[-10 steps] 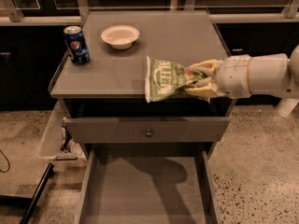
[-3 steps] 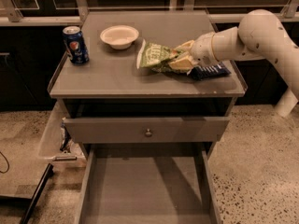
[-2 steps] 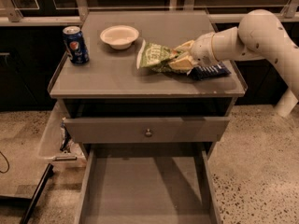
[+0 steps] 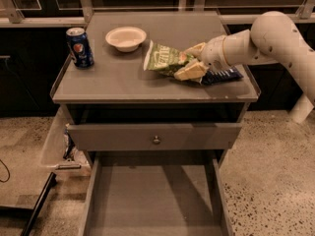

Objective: Pick green jalapeno chip bag from middle drawer and place on counter

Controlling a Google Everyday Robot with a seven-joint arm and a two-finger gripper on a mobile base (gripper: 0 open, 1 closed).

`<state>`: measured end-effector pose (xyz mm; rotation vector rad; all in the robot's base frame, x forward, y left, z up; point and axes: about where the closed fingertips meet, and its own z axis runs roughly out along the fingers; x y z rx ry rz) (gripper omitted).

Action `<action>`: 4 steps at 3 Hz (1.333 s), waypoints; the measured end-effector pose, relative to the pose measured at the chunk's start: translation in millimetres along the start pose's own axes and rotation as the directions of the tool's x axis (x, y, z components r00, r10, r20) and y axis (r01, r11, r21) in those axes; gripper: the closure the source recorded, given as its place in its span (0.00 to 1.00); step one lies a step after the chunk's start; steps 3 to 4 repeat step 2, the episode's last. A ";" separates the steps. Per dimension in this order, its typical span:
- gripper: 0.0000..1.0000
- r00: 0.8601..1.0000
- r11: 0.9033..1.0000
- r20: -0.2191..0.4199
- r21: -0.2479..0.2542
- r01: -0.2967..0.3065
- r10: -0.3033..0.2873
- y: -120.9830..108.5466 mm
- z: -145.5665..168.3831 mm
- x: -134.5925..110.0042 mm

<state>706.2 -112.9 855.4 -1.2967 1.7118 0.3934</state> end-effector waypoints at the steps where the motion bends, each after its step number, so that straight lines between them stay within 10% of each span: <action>1: 0.00 1.000 1.000 0.000 0.000 0.000 0.000 0.0 0.0 0.0; 4: 0.00 1.000 1.000 0.000 0.000 0.000 0.000 0.0 0.0 0.0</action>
Offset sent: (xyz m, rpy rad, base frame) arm 0.0000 0.0000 0.0000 0.0000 0.0000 0.0000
